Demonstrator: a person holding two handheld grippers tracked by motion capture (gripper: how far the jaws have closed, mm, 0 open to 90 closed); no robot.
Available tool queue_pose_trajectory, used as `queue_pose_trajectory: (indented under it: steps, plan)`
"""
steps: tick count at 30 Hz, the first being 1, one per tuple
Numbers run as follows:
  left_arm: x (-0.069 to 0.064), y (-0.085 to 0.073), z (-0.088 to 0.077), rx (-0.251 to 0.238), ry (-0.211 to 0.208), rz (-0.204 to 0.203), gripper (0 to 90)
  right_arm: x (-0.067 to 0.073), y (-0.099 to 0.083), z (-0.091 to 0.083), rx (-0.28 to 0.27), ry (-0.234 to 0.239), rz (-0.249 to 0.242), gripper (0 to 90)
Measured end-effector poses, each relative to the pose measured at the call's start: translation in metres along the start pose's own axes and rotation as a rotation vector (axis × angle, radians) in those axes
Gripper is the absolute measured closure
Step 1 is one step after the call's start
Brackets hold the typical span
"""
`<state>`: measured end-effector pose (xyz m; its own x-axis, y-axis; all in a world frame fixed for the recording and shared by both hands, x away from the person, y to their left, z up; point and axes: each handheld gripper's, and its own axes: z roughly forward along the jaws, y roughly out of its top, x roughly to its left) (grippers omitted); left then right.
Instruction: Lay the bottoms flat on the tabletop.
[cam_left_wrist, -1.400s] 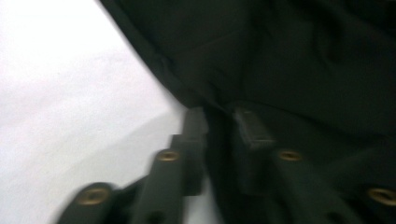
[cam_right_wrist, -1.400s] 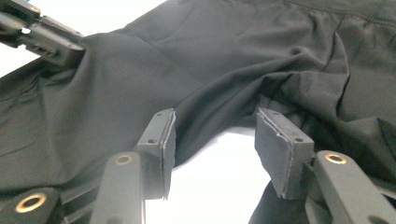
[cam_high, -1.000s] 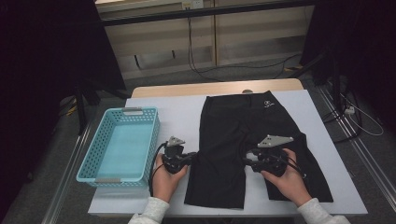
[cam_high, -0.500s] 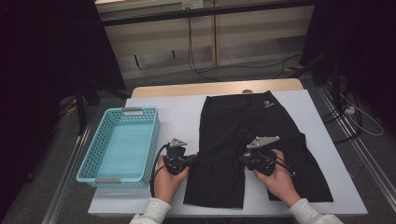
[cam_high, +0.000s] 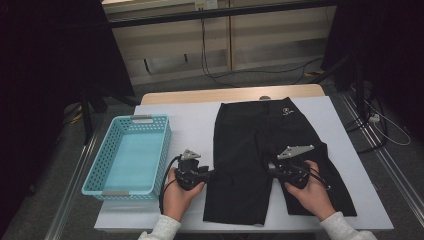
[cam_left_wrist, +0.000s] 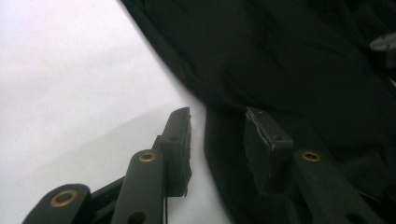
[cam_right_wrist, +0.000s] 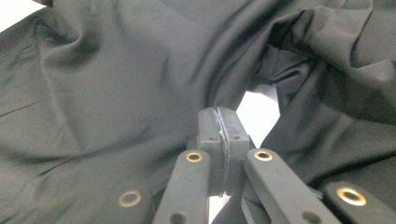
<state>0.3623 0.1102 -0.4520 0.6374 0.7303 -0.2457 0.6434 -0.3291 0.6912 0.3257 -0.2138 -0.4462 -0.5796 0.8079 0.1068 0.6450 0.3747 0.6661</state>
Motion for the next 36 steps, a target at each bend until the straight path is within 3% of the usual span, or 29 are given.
queue_pose_trajectory:
  steps: [2, 4, 7, 10, 12, 14, 15, 17, 18, 19, 20, 21, 23, 25, 26, 27, 28, 29, 30, 32, 34, 36]
  plan:
    - [0.000, -0.003, 0.001, 0.019, -0.003, 0.013, 63.0, 0.000, 0.001, 0.000, -0.008, 0.001, -0.002, 89.9]
    - [0.000, -0.003, 0.001, 0.036, 0.002, 0.026, 70.9, -0.001, 0.001, 0.000, -0.010, -0.001, 0.001, 89.9]
    - [-0.003, -0.003, 0.001, 0.064, -0.029, 0.022, 85.4, -0.002, 0.001, 0.000, -0.015, -0.007, 0.005, 90.0]
    - [-0.013, -0.003, 0.000, 0.109, -0.075, 0.035, 88.0, -0.003, 0.001, -0.003, -0.021, -0.003, 0.012, 89.9]
    - [-0.017, -0.004, -0.001, 0.097, -0.083, 0.033, 87.5, -0.004, 0.000, -0.004, -0.020, -0.001, 0.010, 89.9]
    - [-0.012, -0.002, -0.004, 0.094, -0.082, 0.019, 81.4, -0.004, 0.000, -0.003, -0.015, 0.000, 0.012, 89.9]
    - [-0.009, -0.001, -0.006, 0.073, -0.072, 0.001, 77.5, -0.004, -0.001, -0.003, -0.013, -0.004, 0.009, 89.9]
    - [-0.002, 0.004, -0.007, 0.017, -0.028, -0.009, 61.5, -0.005, 0.000, -0.003, -0.020, -0.001, 0.014, 89.9]
    - [0.002, 0.008, -0.007, -0.012, -0.007, -0.023, 58.6, -0.005, 0.000, -0.003, -0.020, -0.001, 0.016, 89.8]
    - [0.005, 0.011, -0.006, -0.032, -0.003, -0.035, 49.8, -0.005, 0.001, -0.003, -0.021, -0.004, 0.015, 89.7]
    - [0.008, 0.015, -0.005, -0.040, 0.014, -0.037, 46.5, -0.005, 0.001, -0.002, -0.019, -0.001, 0.015, 89.7]
    - [0.010, 0.019, -0.002, -0.055, 0.021, -0.039, 48.7, -0.004, 0.001, -0.001, -0.017, 0.004, 0.009, 89.7]
    - [0.013, 0.025, 0.006, -0.057, 0.022, -0.057, 45.0, -0.003, 0.001, -0.001, -0.019, 0.003, 0.006, 89.5]
    - [0.013, 0.030, 0.016, -0.048, 0.048, -0.048, 45.8, -0.001, 0.002, -0.001, -0.026, 0.000, 0.000, 89.5]
    - [0.014, 0.032, 0.021, -0.032, 0.034, -0.056, 46.5, -0.001, 0.002, -0.002, -0.028, 0.001, -0.005, 89.4]
    - [0.013, 0.033, 0.026, -0.007, 0.033, -0.056, 51.4, -0.001, 0.002, -0.001, -0.026, 0.005, -0.009, 89.3]
    - [0.013, 0.033, 0.031, 0.008, 0.060, -0.032, 52.7, -0.001, 0.001, -0.001, -0.028, 0.006, -0.010, 89.2]
    - [0.013, 0.034, 0.034, 0.007, 0.059, -0.040, 53.3, -0.001, 0.001, -0.001, -0.028, 0.012, -0.009, 89.2]
    - [0.013, 0.035, 0.035, 0.020, 0.047, -0.044, 60.9, -0.001, 0.001, -0.001, -0.027, 0.014, -0.009, 89.2]
    - [0.011, 0.037, 0.038, 0.030, 0.073, -0.023, 72.0, -0.001, 0.001, 0.000, -0.028, 0.013, -0.010, 89.2]
    - [0.013, 0.039, 0.039, 0.037, 0.079, -0.031, 81.9, 0.000, 0.002, 0.000, -0.029, 0.014, -0.012, 89.2]
    - [0.015, 0.040, 0.039, 0.051, 0.061, -0.042, 89.4, 0.001, 0.003, 0.000, -0.031, 0.018, -0.013, 89.2]
